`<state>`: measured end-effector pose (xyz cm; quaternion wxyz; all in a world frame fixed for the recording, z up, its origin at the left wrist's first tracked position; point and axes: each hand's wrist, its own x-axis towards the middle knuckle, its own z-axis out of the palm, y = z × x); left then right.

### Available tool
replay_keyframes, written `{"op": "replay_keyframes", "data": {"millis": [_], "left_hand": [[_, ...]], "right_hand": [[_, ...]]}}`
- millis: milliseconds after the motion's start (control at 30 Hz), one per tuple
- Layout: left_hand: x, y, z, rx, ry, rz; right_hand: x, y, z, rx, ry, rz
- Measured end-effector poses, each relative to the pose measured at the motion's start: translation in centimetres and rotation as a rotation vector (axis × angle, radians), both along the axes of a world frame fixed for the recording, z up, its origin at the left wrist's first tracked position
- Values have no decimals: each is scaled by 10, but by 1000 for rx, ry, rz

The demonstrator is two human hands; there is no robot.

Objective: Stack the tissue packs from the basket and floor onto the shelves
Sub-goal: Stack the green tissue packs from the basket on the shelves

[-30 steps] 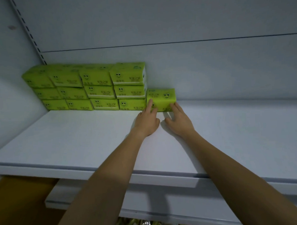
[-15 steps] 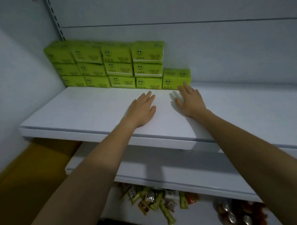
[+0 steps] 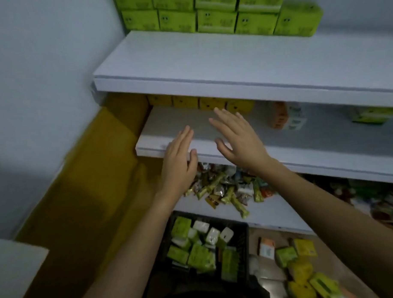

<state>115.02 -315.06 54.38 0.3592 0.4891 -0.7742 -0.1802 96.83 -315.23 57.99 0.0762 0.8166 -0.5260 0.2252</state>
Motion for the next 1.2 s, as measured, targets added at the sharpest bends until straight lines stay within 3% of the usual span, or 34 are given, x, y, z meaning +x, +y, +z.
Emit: {"op": "replay_keyframes", "data": {"millis": [167, 400, 633, 767, 1000, 1200], "left_hand": [[45, 51, -86, 310, -15, 10], [68, 68, -232, 590, -145, 97], [86, 92, -427, 947, -329, 90], [97, 78, -519, 1050, -315, 158], [88, 33, -630, 1142, -81, 392], [75, 16, -662, 1140, -43, 536]], "right_hand": [[45, 48, -114, 326, -32, 13], [59, 89, -287, 881, -109, -112], [64, 92, -462, 1162, -13, -109], [75, 67, -556, 1236, -65, -173], [120, 6, -657, 1337, -344, -349], [150, 7, -693, 1452, -736, -457]]}}
